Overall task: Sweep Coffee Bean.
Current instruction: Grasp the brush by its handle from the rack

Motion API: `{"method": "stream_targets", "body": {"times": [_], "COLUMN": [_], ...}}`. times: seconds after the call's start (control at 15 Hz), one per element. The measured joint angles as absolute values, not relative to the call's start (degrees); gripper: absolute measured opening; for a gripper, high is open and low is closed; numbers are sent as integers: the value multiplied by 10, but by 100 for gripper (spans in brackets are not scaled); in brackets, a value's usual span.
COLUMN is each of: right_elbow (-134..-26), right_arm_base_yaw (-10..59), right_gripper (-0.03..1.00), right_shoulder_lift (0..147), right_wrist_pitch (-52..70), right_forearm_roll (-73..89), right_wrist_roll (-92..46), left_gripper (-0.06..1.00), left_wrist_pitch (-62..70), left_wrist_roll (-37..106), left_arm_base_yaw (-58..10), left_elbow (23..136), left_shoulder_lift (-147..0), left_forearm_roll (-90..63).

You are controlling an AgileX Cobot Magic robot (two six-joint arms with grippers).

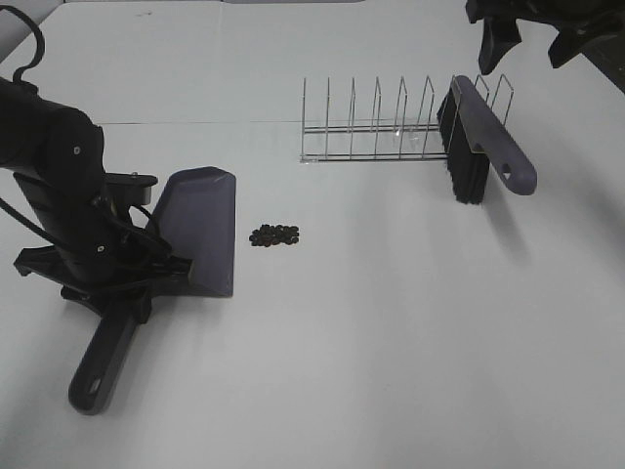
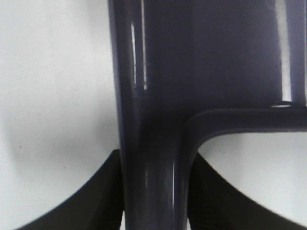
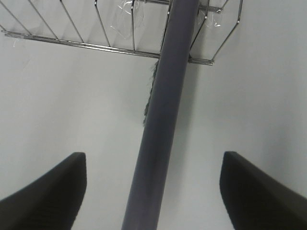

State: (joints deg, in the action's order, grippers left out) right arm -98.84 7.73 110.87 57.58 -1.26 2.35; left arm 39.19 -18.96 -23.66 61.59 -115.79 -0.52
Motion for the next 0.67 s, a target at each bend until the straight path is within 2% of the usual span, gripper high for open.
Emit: {"method": "stream_targets", "body": {"times": [0.33, 0.67], "right_elbow": [-1024, -1024], "right_arm_base_yaw": [77, 77], "right_gripper": [73, 73], "right_shoulder_lift": [1216, 1288], "right_wrist_pitch": [465, 380], "right_forearm_roll": [-15, -115], "right_wrist_roll": [23, 40], "left_gripper": [33, 33], "left_wrist_pitch": [392, 391], "left_wrist_roll": [-190, -190], "left_arm_base_yaw": [-237, -237], "left_elbow": [616, 616], "left_shoulder_lift": [-1158, -1158], "left_forearm_roll": [-5, -5]}}
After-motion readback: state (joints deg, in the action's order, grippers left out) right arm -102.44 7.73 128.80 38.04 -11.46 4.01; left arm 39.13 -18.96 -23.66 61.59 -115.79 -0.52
